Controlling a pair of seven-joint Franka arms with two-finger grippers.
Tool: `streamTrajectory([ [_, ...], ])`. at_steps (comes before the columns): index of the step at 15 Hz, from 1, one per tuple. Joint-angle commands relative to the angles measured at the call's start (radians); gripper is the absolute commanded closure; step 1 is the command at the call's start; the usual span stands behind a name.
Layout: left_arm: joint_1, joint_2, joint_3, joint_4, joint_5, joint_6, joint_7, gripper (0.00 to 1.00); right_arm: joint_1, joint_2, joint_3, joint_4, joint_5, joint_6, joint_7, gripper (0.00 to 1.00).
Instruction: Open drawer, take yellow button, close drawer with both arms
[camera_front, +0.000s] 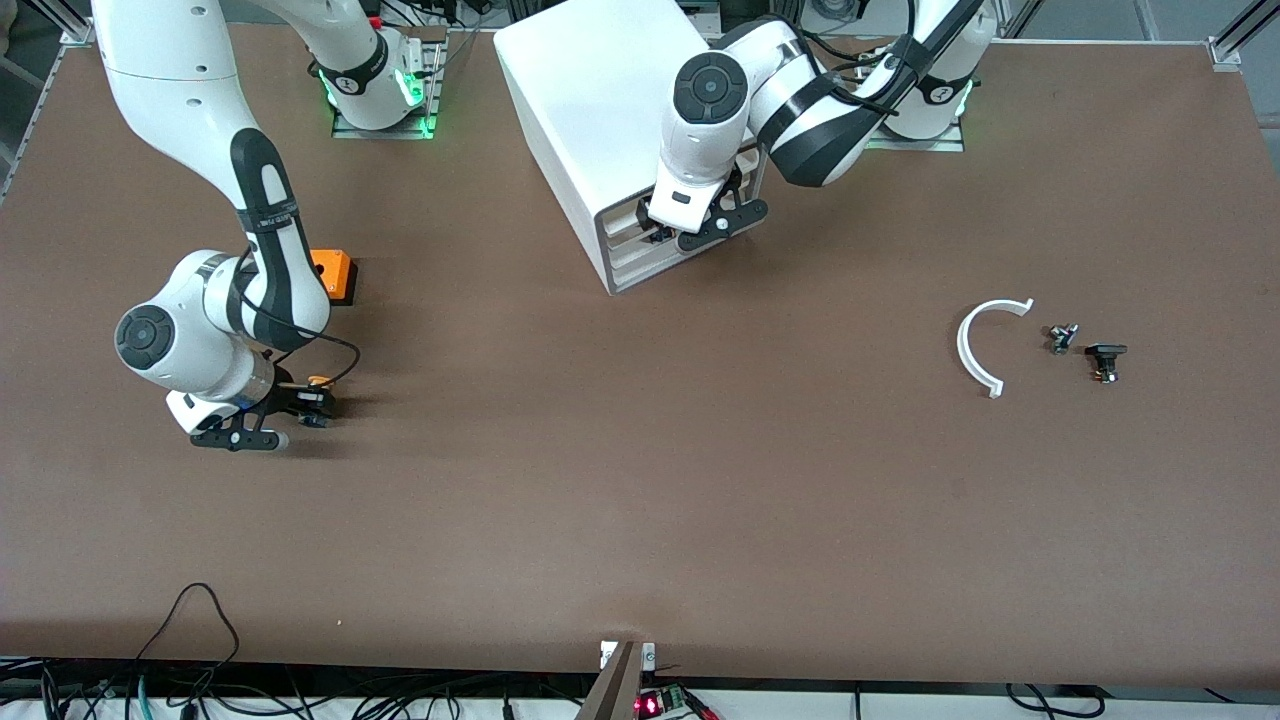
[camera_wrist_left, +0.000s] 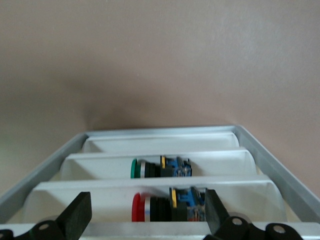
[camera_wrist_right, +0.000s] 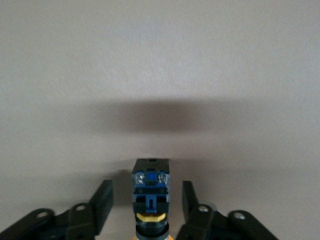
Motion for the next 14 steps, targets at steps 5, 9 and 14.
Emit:
streamTrajectory([
  [5, -0.001, -0.008, -0.013, -0.002, -0.042, -0.020, 0.008, 0.00, 0.015, -0.162, 0.000, 0.019, 0.005, -0.106, -0.027, 0.01],
  [9, 0.038, -0.016, -0.002, 0.065, -0.028, -0.142, 0.145, 0.00, 0.018, -0.274, 0.003, 0.019, -0.042, -0.181, -0.020, 0.01],
  [14, 0.165, -0.032, -0.001, 0.197, 0.010, -0.317, 0.403, 0.00, 0.041, -0.398, 0.008, 0.027, -0.183, -0.301, 0.093, 0.01],
])
